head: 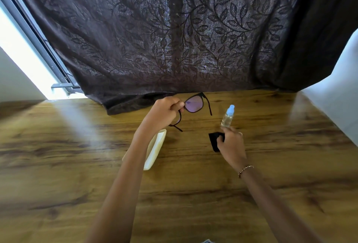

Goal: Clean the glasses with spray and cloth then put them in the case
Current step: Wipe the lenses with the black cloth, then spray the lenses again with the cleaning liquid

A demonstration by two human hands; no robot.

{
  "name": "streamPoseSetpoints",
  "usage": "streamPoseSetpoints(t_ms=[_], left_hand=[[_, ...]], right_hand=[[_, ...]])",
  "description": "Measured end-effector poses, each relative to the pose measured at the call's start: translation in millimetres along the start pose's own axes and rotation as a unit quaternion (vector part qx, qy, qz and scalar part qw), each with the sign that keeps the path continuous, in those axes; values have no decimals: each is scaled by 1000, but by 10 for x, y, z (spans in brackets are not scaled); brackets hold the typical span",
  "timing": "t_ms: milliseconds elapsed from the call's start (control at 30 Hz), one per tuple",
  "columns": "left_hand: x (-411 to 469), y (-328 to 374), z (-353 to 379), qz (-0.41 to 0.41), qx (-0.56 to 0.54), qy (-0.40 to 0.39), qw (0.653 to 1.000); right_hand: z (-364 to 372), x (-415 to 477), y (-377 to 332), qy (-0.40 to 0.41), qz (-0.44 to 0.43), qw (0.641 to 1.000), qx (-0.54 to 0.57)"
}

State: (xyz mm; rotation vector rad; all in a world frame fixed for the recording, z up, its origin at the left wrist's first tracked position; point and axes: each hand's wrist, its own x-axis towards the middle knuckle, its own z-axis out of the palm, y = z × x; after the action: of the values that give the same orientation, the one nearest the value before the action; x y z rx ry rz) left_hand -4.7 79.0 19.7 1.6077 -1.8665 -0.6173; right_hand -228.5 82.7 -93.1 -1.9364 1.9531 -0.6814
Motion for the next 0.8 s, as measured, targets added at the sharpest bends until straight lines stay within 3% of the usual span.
streamPoseSetpoints(t_ms=[200, 367, 533, 667, 800], left_hand=[[-41, -26, -21, 10, -12, -21, 1000], [-84, -93, -92, 6, -43, 1, 999], [-101, -201, -155, -2, -41, 73, 996], [-155, -161, -241, 81, -18, 167, 983], [-165, -141, -311, 113, 78, 147, 980]], right_hand=[[-335, 177, -404, 96, -135, 972, 167], [-483, 309, -596, 70, -165, 951, 253], [-527, 367, -756, 78, -206, 946, 236], [-533, 403, -939, 87, -288, 938, 171], [-499, 422, -1087, 92, -348, 930, 68]])
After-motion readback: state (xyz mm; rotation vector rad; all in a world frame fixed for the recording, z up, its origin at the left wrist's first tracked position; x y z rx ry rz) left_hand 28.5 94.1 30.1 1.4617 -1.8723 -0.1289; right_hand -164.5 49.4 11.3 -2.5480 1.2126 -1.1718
